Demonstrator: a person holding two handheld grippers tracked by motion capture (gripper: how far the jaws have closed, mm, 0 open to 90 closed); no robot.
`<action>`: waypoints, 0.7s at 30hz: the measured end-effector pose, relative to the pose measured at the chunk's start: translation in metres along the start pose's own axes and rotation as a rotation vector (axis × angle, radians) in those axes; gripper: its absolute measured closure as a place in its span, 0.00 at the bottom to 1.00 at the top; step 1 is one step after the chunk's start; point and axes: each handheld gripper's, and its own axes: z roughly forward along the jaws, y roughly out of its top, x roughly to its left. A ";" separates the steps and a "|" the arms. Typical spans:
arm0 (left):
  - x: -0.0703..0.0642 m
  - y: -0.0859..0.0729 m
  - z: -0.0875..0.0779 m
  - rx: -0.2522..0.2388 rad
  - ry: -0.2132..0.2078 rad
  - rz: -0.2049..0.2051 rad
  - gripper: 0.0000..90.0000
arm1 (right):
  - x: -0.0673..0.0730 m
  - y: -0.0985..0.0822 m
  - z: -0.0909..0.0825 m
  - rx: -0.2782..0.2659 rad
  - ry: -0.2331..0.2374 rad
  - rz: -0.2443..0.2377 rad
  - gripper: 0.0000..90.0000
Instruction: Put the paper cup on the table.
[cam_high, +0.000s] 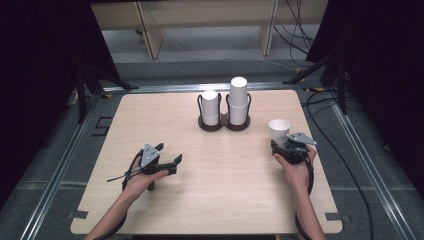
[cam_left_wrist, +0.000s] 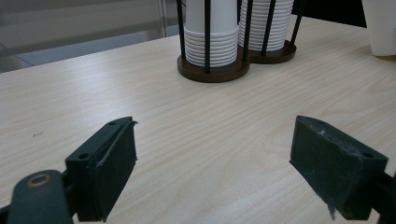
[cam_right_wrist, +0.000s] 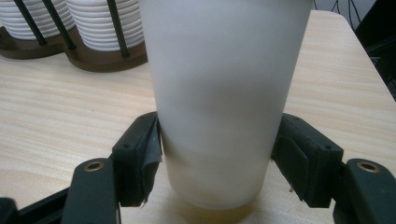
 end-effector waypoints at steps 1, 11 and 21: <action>-0.001 0.000 -0.001 0.014 0.007 -0.011 0.15 | 0.000 0.000 0.000 0.000 0.000 0.000 0.38; -0.002 -0.001 -0.001 0.019 0.010 -0.003 0.15 | -0.001 -0.001 0.002 0.052 -0.011 -0.002 0.36; -0.001 -0.001 0.001 0.000 0.000 0.006 0.15 | 0.001 0.000 0.000 0.072 -0.028 0.023 0.18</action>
